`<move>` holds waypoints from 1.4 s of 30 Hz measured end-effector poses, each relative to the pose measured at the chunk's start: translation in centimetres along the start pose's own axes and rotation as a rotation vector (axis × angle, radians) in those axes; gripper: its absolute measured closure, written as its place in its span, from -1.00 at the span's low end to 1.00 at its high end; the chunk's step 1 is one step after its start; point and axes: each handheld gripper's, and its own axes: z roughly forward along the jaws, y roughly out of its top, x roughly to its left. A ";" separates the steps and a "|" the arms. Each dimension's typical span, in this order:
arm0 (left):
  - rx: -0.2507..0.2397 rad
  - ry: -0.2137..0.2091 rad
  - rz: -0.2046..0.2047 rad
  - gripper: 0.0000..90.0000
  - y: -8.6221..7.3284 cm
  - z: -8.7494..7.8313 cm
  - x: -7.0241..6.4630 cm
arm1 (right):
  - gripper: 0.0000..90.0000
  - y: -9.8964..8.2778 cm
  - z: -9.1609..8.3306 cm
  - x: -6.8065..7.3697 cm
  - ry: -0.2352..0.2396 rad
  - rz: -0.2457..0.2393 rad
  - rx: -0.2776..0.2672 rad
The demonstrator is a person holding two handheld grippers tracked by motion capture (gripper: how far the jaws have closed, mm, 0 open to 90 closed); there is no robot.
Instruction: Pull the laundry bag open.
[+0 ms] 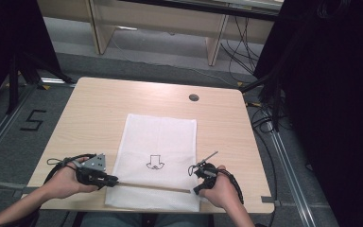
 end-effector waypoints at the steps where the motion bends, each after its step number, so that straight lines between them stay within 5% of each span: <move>1: -0.016 -0.017 -0.027 0.83 -0.1 -0.1 0.1 | 1.00 0.0 0.1 -0.1 -0.003 -0.004 -0.003; 22: -0.017 -0.014 -0.043 0.83 -0.5 -0.5 0.2 | 1.00 0.0 0.1 -0.2 0.001 -0.015 -0.012; 23: 0.013 0.014 0.003 0.83 -0.6 -0.6 0.4 | 1.00 -0.1 0.1 -0.2 0.002 -0.017 -0.013; 25: -0.011 -0.005 -0.045 0.83 -0.8 -0.7 0.5 | 1.00 -0.1 0.1 -0.2 0.003 -0.017 -0.012; 28: -0.006 0.003 -0.015 0.83 -0.8 -0.8 0.4 | 1.00 0.0 0.1 -0.3 0.002 -0.026 -0.014; 42: 0.005 -0.012 -0.044 0.83 -0.9 -0.6 0.4 | 1.00 0.0 0.0 -0.1 0.002 0.001 -0.004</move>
